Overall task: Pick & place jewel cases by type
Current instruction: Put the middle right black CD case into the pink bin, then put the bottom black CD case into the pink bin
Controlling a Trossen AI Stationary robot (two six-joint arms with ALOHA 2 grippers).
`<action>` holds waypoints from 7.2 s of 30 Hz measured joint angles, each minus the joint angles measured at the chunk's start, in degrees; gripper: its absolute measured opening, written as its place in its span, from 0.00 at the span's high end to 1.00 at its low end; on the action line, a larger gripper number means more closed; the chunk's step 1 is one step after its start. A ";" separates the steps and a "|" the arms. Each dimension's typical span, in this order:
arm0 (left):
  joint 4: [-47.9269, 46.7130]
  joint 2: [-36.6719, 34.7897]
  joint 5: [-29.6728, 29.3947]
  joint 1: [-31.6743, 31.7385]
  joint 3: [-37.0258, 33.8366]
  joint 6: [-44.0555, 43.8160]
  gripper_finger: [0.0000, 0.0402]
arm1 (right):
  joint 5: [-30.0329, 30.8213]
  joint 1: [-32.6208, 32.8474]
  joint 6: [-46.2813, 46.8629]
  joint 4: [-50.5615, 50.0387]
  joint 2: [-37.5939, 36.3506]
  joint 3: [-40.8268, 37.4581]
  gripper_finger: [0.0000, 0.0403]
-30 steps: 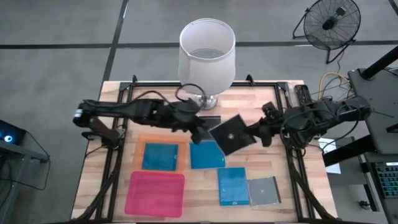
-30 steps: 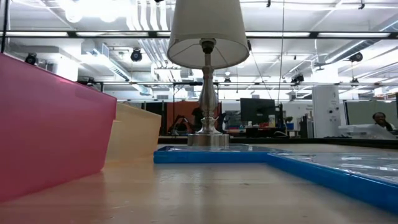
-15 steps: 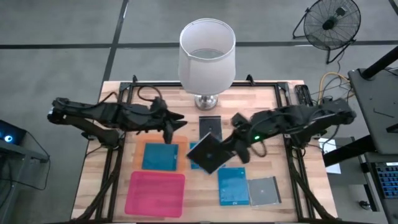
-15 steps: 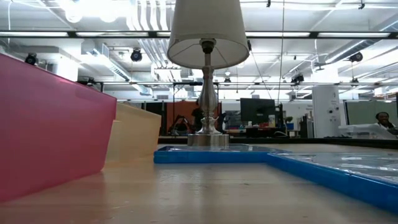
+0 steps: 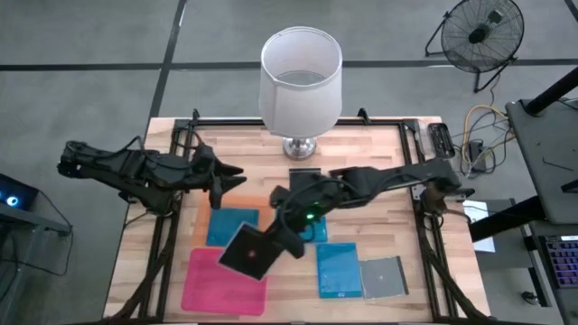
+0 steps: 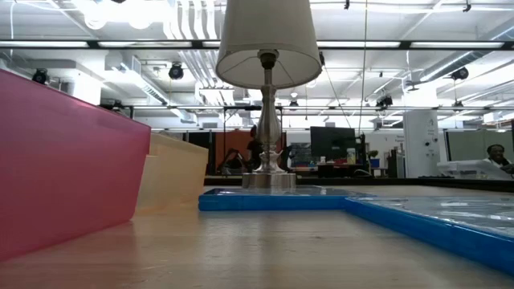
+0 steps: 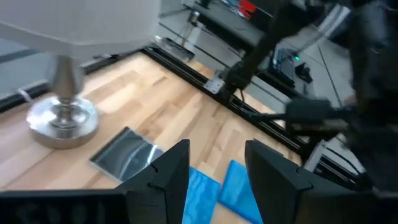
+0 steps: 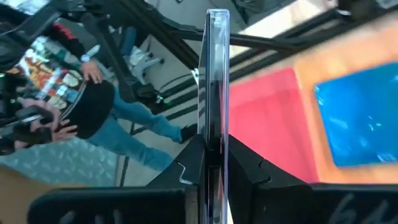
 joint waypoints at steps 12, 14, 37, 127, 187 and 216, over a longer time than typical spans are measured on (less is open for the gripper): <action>-2.16 -8.03 -1.05 0.00 -4.00 1.13 0.66 | -9.47 -1.87 -2.62 -2.83 17.06 16.88 0.93; -2.42 -8.99 -1.05 0.00 -4.48 1.14 0.66 | -9.58 -1.93 -2.65 -3.05 18.27 16.88 0.93; -2.54 -10.21 -0.85 -0.09 -5.56 2.02 0.66 | -13.03 -2.20 -6.01 -1.82 29.46 16.91 0.93; 1.98 -7.07 -0.50 -0.08 -5.56 -1.70 0.66 | -3.60 -2.42 -14.11 -10.07 26.15 16.84 0.17; 24.24 73.37 11.06 -4.81 43.18 -7.52 0.66 | 29.57 34.14 23.16 -31.78 -47.12 -49.00 0.26; 24.57 72.48 6.94 -2.89 47.21 -10.63 0.66 | 0.52 41.63 15.94 18.27 -31.54 -74.87 0.44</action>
